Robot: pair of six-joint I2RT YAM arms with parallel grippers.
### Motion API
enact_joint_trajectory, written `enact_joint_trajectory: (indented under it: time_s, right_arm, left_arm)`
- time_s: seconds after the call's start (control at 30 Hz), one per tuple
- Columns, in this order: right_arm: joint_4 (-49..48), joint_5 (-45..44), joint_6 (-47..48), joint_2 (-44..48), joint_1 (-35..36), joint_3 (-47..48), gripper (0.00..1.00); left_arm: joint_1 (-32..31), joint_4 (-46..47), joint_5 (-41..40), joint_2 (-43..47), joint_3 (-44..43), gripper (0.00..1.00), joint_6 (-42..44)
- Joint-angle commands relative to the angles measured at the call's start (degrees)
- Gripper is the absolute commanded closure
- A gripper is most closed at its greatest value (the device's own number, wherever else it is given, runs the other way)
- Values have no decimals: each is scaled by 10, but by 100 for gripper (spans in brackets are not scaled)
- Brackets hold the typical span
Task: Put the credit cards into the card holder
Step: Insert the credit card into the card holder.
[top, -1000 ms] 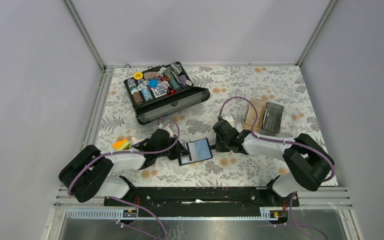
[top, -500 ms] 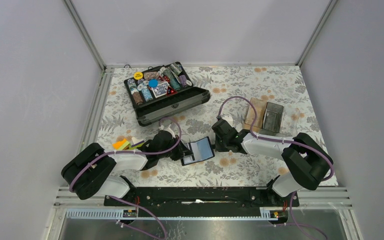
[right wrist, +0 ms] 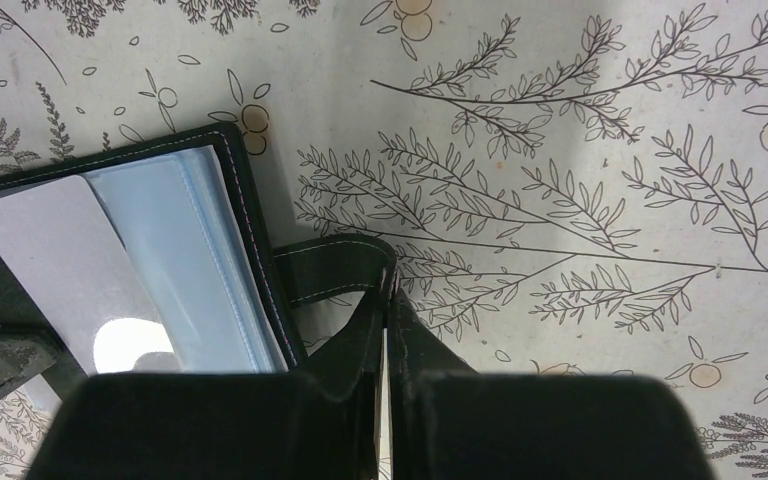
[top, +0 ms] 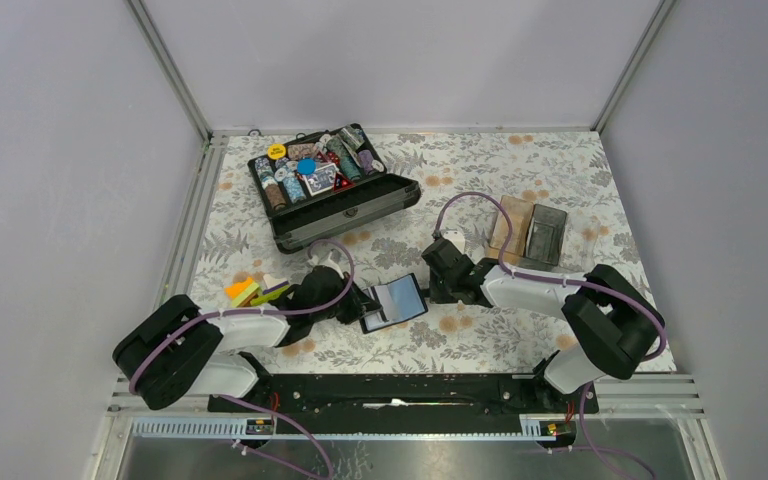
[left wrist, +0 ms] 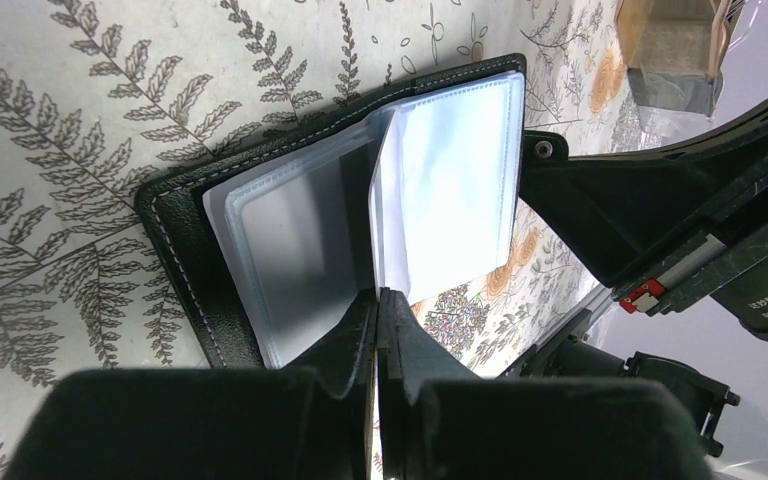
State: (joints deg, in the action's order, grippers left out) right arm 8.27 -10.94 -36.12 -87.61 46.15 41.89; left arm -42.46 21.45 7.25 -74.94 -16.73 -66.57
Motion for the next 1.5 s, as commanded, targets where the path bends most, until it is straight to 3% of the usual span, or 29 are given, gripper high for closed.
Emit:
enact_joint_trajectory:
  time_s: [0.0, 0.57, 1.47]
  right_arm:
    - [35, -17, -2, -22, 6, 3, 100]
    - [40, -16, 1, -32, 7, 13, 100]
    - [52, -40, -5, -42, 7, 17, 100]
  left_arm:
    - [1, 0, -28, 5, 16, 100, -16]
    - [1, 100, 29, -57, 18, 100, -37]
    - [-3, 143, 39, -41, 51, 100, -83]
